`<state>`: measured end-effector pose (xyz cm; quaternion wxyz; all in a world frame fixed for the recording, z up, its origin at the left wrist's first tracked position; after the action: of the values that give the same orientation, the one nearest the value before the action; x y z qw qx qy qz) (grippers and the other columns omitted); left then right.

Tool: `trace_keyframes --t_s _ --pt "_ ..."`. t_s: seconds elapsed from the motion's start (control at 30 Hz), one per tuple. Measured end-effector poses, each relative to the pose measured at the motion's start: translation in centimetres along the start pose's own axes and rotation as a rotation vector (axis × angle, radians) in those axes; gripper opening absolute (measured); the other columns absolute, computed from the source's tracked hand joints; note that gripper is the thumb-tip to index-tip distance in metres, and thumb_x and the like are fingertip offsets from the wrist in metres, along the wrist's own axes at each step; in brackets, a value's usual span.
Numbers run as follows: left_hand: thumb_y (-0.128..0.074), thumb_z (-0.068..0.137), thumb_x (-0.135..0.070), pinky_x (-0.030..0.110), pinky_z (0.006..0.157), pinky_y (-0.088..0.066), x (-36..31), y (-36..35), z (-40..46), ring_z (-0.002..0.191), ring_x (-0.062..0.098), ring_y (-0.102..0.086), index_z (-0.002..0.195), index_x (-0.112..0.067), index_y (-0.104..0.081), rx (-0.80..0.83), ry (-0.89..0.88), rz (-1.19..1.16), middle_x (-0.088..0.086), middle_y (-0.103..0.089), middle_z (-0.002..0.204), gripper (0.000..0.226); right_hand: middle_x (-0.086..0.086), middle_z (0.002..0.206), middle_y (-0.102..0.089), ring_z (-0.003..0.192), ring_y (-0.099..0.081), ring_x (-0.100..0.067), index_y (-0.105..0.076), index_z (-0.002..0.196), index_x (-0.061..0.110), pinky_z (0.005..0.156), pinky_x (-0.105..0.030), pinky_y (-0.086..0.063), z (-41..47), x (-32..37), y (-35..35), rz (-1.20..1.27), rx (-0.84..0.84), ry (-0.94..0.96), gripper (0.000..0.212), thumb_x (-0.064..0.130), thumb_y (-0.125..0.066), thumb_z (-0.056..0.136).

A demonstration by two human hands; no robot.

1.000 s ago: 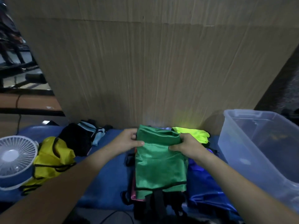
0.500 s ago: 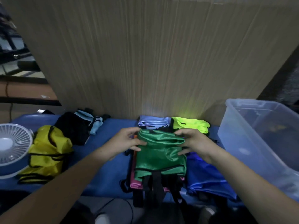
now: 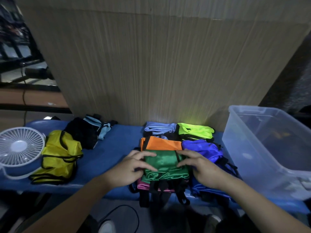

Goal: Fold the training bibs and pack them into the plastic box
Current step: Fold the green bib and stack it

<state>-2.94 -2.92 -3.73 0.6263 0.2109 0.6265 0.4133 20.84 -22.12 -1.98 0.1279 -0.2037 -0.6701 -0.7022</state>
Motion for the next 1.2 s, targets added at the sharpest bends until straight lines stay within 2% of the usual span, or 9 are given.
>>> trace_keyframes --t_s 0.13,0.23,0.33,0.5,0.63,0.77,0.93,1.07,1.2 --pt "-0.055 0.096 -0.004 0.025 0.111 -0.025 -0.7 0.5 -0.6 0.136 0.004 -0.032 0.104 -0.045 -0.075 -0.037 0.019 -0.154 -0.031 -0.041 0.146 0.046 0.018 0.154 -0.036 0.145 -0.028 -0.004 -0.071 0.120 0.034 0.119 -0.020 -0.022 -0.5 0.3 -0.3 0.101 -0.050 -0.025 0.067 -0.008 -0.043 0.075" --pt "-0.057 0.100 -0.027 0.027 0.111 -0.027 -1.1 0.4 -0.2 0.133 0.005 -0.037 0.089 -0.037 -0.077 -0.194 0.041 -0.200 -0.026 -0.053 0.136 0.025 0.019 0.141 -0.051 0.133 -0.043 0.001 -0.074 0.105 0.038 0.112 -0.028 -0.036 0.0 1.1 0.0 0.271 -0.209 -0.060 0.040 0.016 -0.049 0.084" --pt "-0.063 0.094 -0.041 0.033 0.109 -0.034 -1.0 -0.1 0.4 0.124 0.006 -0.047 0.086 -0.033 -0.074 -0.336 0.082 -0.212 -0.021 -0.061 0.123 0.016 0.017 0.135 -0.053 0.129 -0.048 -0.001 -0.072 0.110 0.034 0.110 -0.033 -0.039 1.1 1.2 -0.2 0.229 -0.312 -0.059 0.019 0.037 -0.061 0.095" --pt "-0.071 0.084 -0.050 0.025 0.109 -0.028 0.2 -1.2 0.6 0.129 0.000 -0.039 0.108 -0.043 -0.068 -0.168 0.048 -0.083 -0.028 -0.050 0.128 0.025 0.013 0.155 -0.034 0.139 -0.037 -0.012 -0.053 0.137 0.038 0.114 -0.039 -0.036 1.9 0.7 -1.9 -0.077 -0.083 -0.010 0.052 0.054 -0.063 0.089" --pt "-0.060 0.084 -0.063 0.035 0.111 -0.032 0.9 -1.6 0.5 0.128 -0.004 -0.034 0.116 -0.048 -0.061 -0.057 0.039 0.067 -0.035 -0.043 0.129 0.035 0.014 0.158 -0.026 0.141 -0.032 -0.012 -0.048 0.142 0.037 0.114 -0.030 -0.033 1.5 0.5 -2.8 -0.141 -0.036 0.003 0.055 0.055 -0.061 0.091" --pt "-0.059 0.088 -0.062 0.036 0.112 -0.033 1.0 -1.7 0.4 0.128 -0.005 -0.032 0.118 -0.050 -0.058 -0.039 0.027 0.088 -0.035 -0.040 0.130 0.033 0.014 0.157 -0.025 0.141 -0.030 -0.012 -0.046 0.142 0.036 0.110 -0.025 -0.033 1.4 0.7 -2.9 -0.130 -0.020 -0.014 0.054 0.053 -0.060 0.092" --pt "-0.059 0.093 -0.055 0.035 0.114 -0.032 0.9 -1.6 -0.2 0.130 -0.006 -0.032 0.123 -0.048 -0.060 -0.066 0.016 0.055 -0.034 -0.041 0.133 0.031 0.015 0.156 -0.029 0.141 -0.031 -0.010 -0.048 0.141 0.039 0.117 -0.035 -0.027 1.5 1.5 -2.1 -0.142 0.005 -0.042 0.053 0.057 -0.056 0.091" --pt "-0.058 0.095 -0.052 0.027 0.110 -0.033 0.9 -0.4 -1.5 0.128 -0.004 -0.039 0.127 -0.044 -0.061 -0.158 -0.022 0.065 -0.030 -0.045 0.134 0.033 0.019 0.150 -0.039 0.142 -0.030 -0.007 -0.052 0.135 0.043 0.121 -0.047 -0.011 2.2 3.5 -1.3 -0.174 -0.114 -0.071 0.067 0.072 -0.030 0.079" --pt "-0.053 0.096 -0.052 0.024 0.102 -0.039 1.8 1.8 -4.2 0.121 0.001 -0.046 0.124 -0.040 -0.063 -0.285 0.012 0.095 -0.025 -0.053 0.125 0.032 0.022 0.147 -0.043 0.144 -0.027 -0.005 -0.056 0.130 0.044 0.121 -0.046 -0.002 3.8 7.1 -1.8 -0.146 -0.170 0.010 0.062 0.071 -0.030 0.080"
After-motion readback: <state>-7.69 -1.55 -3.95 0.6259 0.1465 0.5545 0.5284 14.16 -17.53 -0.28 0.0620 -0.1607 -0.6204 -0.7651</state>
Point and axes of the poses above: each hand's wrist, its own z-axis towards the middle knuckle, its own y-axis out of the back of the hand, x = y × z, the point moved 1 cm from there along z, towards the middle knuckle
